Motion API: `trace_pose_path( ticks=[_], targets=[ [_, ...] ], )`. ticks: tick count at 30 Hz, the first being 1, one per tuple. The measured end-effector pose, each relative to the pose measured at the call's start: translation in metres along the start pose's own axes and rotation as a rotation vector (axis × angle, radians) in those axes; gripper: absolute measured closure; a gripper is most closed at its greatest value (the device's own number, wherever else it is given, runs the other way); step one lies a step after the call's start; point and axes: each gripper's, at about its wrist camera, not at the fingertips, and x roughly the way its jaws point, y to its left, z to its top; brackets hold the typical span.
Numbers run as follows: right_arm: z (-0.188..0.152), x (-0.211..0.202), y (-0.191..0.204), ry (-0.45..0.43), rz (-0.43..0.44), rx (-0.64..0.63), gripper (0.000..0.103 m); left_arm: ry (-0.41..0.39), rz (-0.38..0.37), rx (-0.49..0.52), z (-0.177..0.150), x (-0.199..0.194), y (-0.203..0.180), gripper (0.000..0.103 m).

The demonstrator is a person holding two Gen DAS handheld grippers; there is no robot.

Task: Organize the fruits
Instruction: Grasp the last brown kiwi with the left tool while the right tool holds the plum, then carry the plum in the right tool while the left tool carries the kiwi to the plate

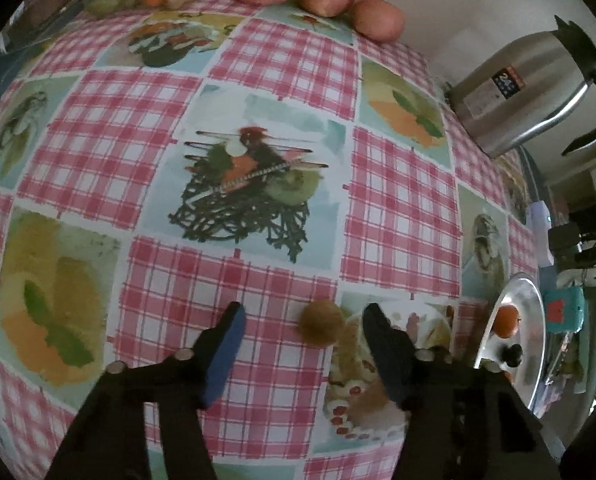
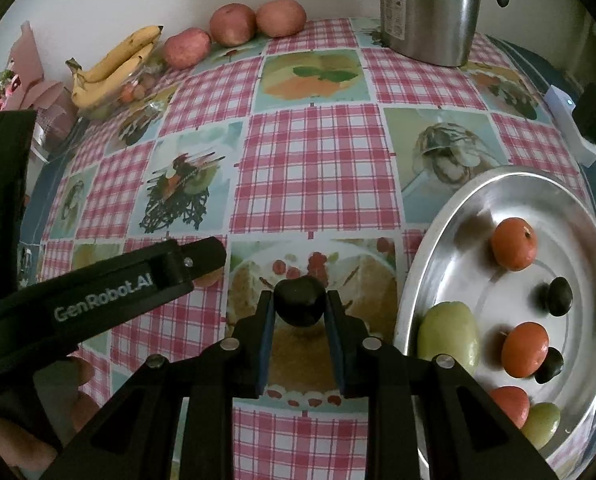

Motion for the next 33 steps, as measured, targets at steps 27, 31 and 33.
trace_pose_path(
  ticks=[27, 31, 33],
  targets=[
    [-0.001, -0.004, -0.001, -0.003, 0.003, 0.019, 0.077, 0.008, -0.086, -0.061, -0.001, -0.004, 0.006, 0.080],
    [-0.001, -0.004, -0.001, -0.003, 0.003, 0.019, 0.077, 0.030, -0.101, -0.075, 0.000, 0.002, 0.005, 0.073],
    [-0.001, -0.004, -0.001, -0.003, 0.002, 0.019, 0.077, 0.042, -0.102, -0.072, -0.001, 0.004, 0.005, 0.073]
  ],
)
